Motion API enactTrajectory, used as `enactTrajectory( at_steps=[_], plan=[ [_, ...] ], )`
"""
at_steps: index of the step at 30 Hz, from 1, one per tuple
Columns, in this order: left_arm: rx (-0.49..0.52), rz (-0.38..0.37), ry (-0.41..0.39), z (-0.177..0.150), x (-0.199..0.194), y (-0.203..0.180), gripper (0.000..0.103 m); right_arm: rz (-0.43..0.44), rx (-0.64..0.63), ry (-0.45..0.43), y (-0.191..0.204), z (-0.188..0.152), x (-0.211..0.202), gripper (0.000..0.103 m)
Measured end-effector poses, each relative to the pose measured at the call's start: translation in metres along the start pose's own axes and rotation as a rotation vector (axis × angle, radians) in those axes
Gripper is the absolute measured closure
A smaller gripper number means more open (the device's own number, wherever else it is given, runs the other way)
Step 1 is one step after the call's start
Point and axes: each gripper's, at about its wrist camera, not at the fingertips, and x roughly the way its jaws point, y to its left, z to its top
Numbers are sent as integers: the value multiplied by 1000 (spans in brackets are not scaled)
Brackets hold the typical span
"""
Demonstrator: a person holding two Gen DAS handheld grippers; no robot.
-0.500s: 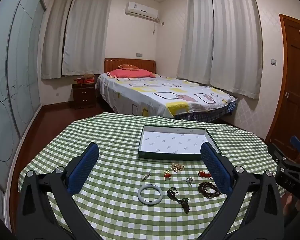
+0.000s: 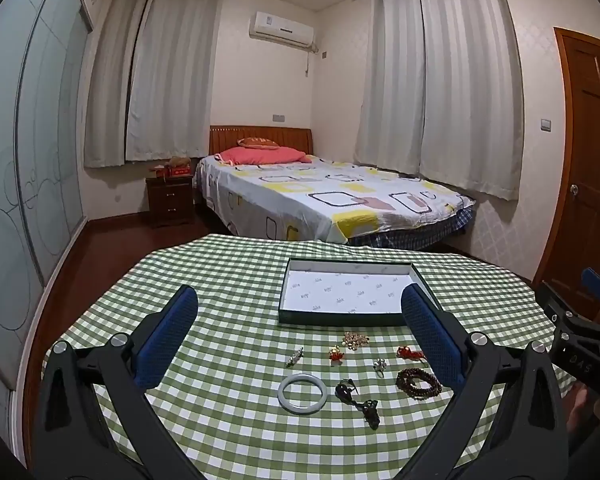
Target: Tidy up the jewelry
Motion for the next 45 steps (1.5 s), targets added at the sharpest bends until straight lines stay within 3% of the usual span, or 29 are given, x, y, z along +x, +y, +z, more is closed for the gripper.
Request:
enactTrajectory(
  at_steps=[45],
  plan=[
    [-5, -14, 11, -15, 5, 0, 4, 2, 3, -7, 2, 1, -2, 6]
  ],
)
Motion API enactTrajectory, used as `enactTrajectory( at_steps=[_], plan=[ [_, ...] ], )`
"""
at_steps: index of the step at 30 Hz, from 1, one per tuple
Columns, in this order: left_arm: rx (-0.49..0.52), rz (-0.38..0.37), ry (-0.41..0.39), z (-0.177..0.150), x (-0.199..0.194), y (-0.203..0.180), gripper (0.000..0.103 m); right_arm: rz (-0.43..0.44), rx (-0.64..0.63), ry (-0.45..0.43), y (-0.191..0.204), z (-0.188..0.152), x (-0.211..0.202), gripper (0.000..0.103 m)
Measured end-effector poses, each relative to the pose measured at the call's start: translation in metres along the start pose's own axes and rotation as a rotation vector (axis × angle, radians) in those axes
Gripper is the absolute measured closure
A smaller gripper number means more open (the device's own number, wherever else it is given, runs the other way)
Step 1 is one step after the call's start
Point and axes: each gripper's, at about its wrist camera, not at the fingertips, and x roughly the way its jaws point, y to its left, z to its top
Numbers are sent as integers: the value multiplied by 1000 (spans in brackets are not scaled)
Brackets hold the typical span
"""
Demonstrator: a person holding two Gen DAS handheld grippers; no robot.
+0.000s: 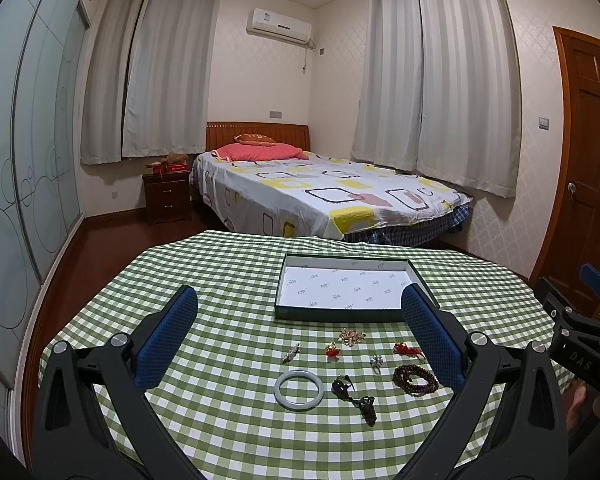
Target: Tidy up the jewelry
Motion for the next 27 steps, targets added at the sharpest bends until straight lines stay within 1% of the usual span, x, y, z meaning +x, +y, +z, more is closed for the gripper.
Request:
enactTrajectory(
  at_steps=[27],
  plan=[
    [1, -7, 18, -7, 4, -2, 4, 10, -2, 5, 6, 2, -1, 6]
  ],
)
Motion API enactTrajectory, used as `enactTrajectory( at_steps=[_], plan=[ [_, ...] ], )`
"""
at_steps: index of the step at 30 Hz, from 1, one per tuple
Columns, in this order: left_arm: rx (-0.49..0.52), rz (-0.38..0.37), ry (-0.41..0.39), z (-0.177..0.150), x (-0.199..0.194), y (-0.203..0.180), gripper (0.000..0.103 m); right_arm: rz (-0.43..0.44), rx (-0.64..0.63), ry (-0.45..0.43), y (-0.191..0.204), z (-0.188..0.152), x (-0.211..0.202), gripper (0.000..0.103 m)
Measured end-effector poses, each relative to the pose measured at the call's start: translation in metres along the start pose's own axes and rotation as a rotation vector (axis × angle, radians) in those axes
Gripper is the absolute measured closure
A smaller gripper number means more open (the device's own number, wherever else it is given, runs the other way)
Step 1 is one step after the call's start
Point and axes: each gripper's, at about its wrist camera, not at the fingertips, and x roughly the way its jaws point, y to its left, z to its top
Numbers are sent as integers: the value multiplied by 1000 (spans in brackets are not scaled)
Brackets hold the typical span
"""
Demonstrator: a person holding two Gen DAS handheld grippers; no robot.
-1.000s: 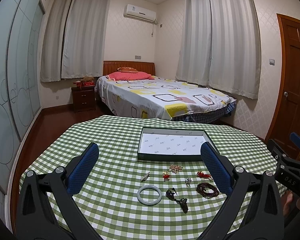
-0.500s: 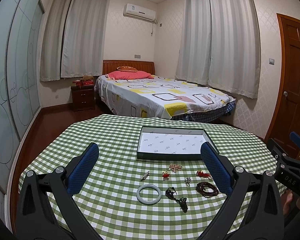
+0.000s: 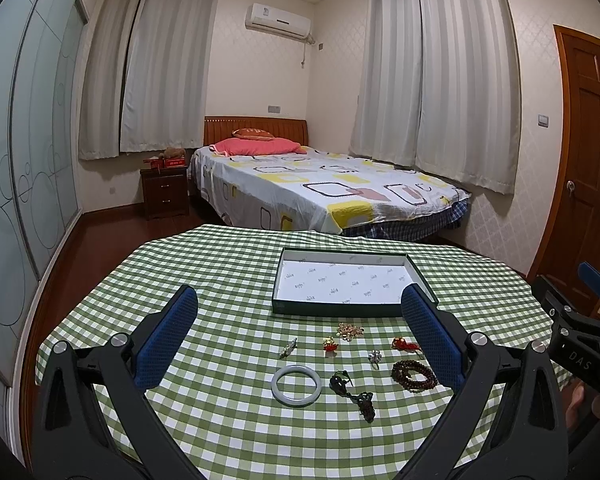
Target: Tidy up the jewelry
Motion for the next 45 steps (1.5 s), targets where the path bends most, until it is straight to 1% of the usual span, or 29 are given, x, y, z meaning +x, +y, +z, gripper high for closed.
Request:
enactTrajectory(
  at_steps=[6, 11, 15, 17, 22, 24, 27, 33, 39, 45],
  plan=[
    [4, -1, 5, -3, 4, 1, 4, 3, 4, 5, -2, -4, 5, 6],
    [9, 3, 22, -12, 20, 7, 4, 4, 5, 14, -6, -16, 18, 6],
    [18, 11, 87, -30, 46, 13, 4, 2, 15, 48, -14, -34, 37, 6],
    [16, 15, 136, -42, 61, 17, 4, 3, 13, 79, -17, -47, 49, 6],
    [4, -11, 266, -72, 98, 23, 4, 11, 21, 182, -23, -80, 78, 6],
    [-15, -28, 327, -84, 115, 26, 4, 20, 27, 221, -24, -91, 89, 6],
    [-20, -30, 396, -95, 136, 27, 4, 24, 28, 264, -25, -101, 102, 6],
    [9, -25, 471, -111, 168, 21, 4, 38, 48, 349, -28, -117, 125, 6],
    [22, -22, 526, -121, 195, 15, 4, 44, 49, 386, -25, -123, 135, 6],
    [15, -9, 560, -128, 207, 17, 4, 41, 58, 420, -26, -127, 147, 6]
  ],
)
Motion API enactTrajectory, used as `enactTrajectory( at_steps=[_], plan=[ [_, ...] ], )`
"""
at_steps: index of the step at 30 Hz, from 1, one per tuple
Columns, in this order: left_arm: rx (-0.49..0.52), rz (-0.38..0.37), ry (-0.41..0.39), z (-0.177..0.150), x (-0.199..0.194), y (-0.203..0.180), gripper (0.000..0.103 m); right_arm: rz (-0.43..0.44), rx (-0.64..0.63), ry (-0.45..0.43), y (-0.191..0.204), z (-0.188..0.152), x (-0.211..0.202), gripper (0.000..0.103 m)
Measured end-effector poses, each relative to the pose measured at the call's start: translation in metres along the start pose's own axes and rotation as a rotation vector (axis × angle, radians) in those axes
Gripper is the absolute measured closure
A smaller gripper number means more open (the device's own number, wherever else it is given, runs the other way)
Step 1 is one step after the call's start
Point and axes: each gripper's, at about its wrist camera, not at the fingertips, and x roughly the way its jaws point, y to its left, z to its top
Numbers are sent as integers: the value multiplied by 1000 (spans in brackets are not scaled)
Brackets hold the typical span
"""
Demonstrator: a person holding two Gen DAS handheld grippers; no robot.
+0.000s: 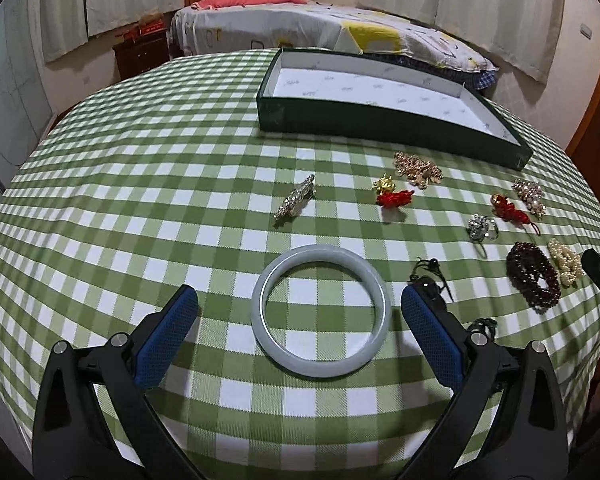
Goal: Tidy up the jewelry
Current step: 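Move the left tool to the jade bangle while the right tool approaches the pearl necklace, then close the left tool on the jade bangle while the right tool grasps the pearl necklace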
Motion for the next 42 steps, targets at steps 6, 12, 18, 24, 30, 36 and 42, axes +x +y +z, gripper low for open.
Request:
enactTrajectory(
  at_steps=[6, 12, 18, 24, 30, 36, 42],
  plan=[
    [40, 31, -7, 1, 8, -3, 4, 5, 5, 26, -1, 1, 10, 6],
    [46, 27, -41, 0, 6, -2, 14, 6, 26, 40, -7, 2, 15, 7],
    [51, 26, -68, 1, 3, -1, 33, 19, 40, 61, -8, 1, 21, 7],
    [52, 27, -70, 1, 4, -1, 34, 36, 39, 83, -8, -1, 25, 37],
    [50, 27, -70, 1, 4, -1, 34, 39, 32, 105, -6, -3, 29, 46],
    [51, 26, -71, 0, 3, -1, 34, 43, -8, 104, 0, -6, 30, 61],
    [46, 24, -71, 1, 2, 0, 34, 65, -9, 91, 1, -6, 24, 79]
  ],
)
